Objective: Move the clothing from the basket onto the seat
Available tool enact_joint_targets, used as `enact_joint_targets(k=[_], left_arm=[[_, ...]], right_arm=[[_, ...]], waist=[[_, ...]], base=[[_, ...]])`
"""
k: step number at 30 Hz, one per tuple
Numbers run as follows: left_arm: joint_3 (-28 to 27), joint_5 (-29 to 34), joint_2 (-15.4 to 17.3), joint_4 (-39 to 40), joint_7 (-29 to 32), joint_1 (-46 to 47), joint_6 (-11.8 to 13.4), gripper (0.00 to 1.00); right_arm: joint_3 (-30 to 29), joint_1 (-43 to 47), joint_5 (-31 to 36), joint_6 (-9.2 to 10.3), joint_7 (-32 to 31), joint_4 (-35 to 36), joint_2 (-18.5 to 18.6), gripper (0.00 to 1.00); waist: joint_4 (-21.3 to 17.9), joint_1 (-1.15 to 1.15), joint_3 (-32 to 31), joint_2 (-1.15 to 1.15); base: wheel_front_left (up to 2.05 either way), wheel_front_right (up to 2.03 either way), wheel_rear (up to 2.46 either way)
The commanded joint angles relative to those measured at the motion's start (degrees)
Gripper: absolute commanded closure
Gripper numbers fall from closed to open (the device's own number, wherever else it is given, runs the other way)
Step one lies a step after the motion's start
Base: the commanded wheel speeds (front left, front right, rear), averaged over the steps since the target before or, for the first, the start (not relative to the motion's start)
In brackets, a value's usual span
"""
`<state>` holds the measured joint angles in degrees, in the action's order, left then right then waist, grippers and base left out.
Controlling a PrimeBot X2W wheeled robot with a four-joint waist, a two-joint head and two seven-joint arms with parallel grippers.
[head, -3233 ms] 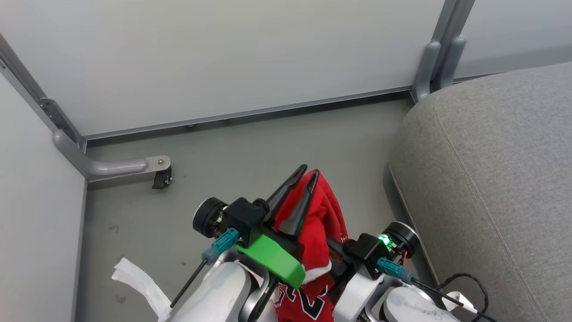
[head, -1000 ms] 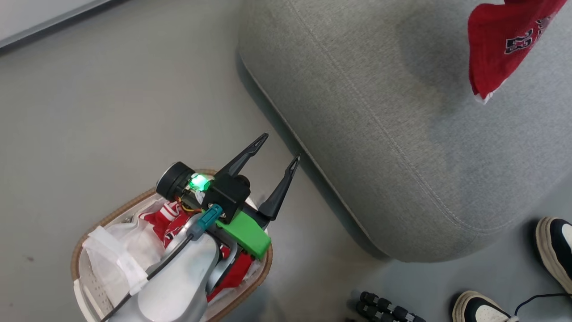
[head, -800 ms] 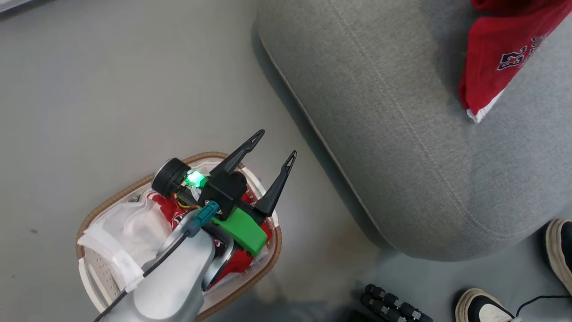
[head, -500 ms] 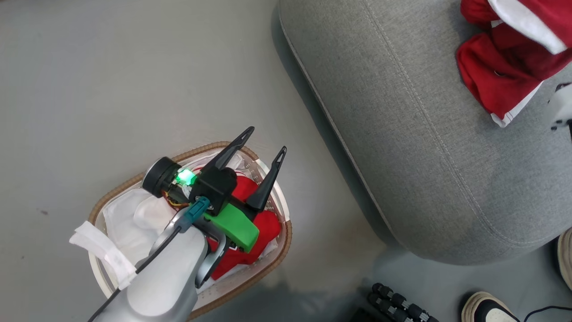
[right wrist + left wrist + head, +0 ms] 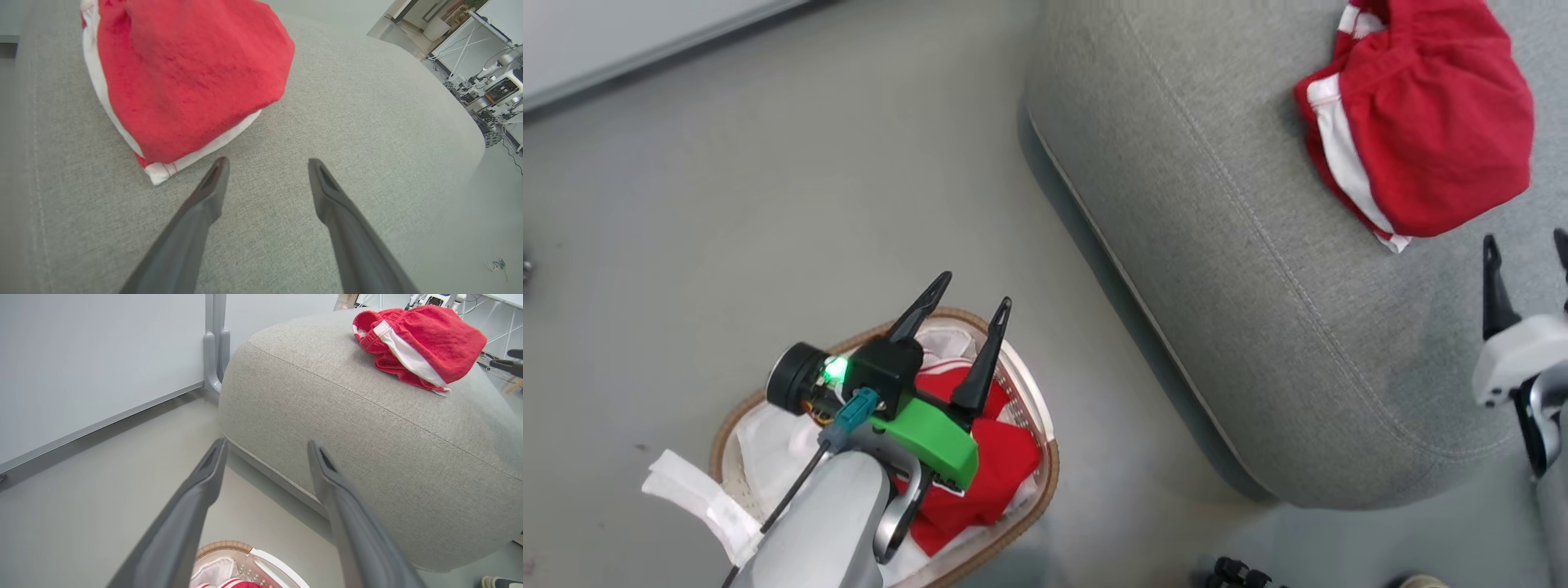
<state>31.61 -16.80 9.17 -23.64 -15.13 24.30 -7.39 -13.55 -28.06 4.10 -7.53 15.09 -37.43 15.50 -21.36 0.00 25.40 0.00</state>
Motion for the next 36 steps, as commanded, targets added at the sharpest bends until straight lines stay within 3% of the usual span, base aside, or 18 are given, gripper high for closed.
enact_joint_targets(k=[1, 7, 15, 27, 36], left_arm=[[-1.20, 0.58, -0.54, -0.06, -0.03, -1.56, -0.15, 0.00], [-6.14, 2.04, -2.20, 0.47, -0.03, -4.60, -0.15, 0.00], [-16.93, 4.32, -4.60, 0.88, -0.03, -9.16, 0.39, 0.00], [-28.92, 5.96, -6.07, 1.58, -0.03, -14.20, 1.35, 0.00], [-31.80, 5.25, -6.22, 2.03, -0.03, -18.77, 1.77, 0.00]], right_arm=[[0.28, 2.03, -0.82, 0.08, 0.11, 0.95, -0.49, 0.00], [3.27, 6.32, -3.70, 0.08, 0.11, 6.57, -2.47, 0.00], [10.58, 8.30, -7.31, 0.08, 0.12, 15.55, -6.58, 0.00], [16.94, 10.99, -8.07, 0.08, 0.11, 20.34, -7.91, 0.00], [16.47, 16.47, -8.66, 0.07, 0.11, 20.25, -9.12, 0.00]], waist=[[1.25, 0.00, -3.67, 0.00], [4.38, 0.00, -7.26, 0.00], [10.50, 0.00, -11.36, 0.00], [16.33, 0.00, -15.54, 0.00], [18.77, 0.00, -19.66, 0.00]], base=[[0.00, 0.00, 0.00], [0.00, 0.00, 0.00], [0.00, 0.00, 0.00], [0.00, 0.00, 0.00], [0.00, 0.00, 0.00]])
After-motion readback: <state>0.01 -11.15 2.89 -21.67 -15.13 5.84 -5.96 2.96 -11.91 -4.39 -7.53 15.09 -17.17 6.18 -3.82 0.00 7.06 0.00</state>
